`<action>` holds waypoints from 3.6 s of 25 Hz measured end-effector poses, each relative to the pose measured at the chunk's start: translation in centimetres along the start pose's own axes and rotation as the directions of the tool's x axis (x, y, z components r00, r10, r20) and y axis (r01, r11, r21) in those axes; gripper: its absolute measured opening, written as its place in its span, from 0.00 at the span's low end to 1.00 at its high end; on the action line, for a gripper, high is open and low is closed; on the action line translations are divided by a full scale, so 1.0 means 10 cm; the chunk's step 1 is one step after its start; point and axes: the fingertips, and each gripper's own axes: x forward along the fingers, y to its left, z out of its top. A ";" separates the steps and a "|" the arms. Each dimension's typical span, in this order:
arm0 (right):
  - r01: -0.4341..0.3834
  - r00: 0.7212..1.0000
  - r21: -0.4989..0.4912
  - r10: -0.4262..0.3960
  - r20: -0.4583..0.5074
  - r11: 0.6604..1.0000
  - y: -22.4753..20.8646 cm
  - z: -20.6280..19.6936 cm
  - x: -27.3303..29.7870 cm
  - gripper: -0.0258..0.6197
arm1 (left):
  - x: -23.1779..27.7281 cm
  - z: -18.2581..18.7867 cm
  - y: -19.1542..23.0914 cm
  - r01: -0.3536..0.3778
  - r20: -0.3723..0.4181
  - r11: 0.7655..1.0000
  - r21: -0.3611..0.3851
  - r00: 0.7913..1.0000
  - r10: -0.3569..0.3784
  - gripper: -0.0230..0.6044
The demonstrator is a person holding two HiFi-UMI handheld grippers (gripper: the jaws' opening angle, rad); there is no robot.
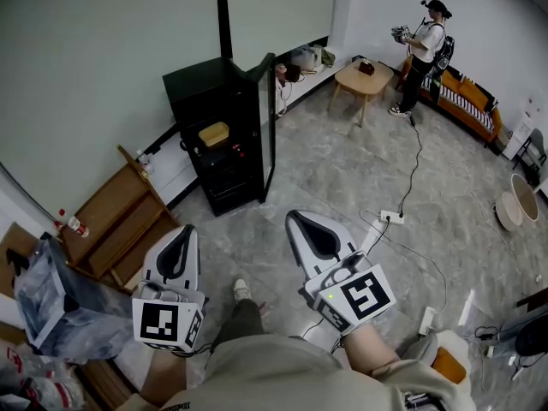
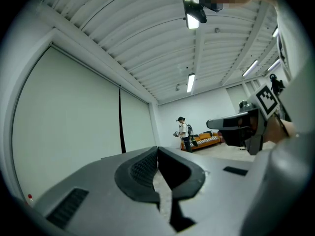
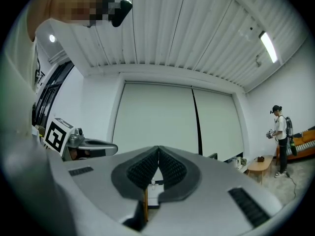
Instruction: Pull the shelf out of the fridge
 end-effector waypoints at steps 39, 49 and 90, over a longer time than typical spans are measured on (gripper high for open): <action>0.058 0.992 0.013 -0.056 -0.109 0.998 -1.01 -0.83 2.79 0.04 | 2.32 -0.79 1.82 0.111 -0.037 0.993 -0.043 0.993 -0.113 0.05; 0.082 0.978 0.022 -0.076 -0.196 0.996 -1.35 -1.16 4.00 0.04 | 3.25 -1.09 2.70 0.134 -0.073 0.988 -0.080 0.987 -0.140 0.05; 0.040 0.987 0.522 0.046 -0.151 0.852 -2.60 -2.61 6.46 0.29 | 5.23 -2.13 3.93 -0.095 -0.175 0.980 -0.173 0.983 0.065 0.05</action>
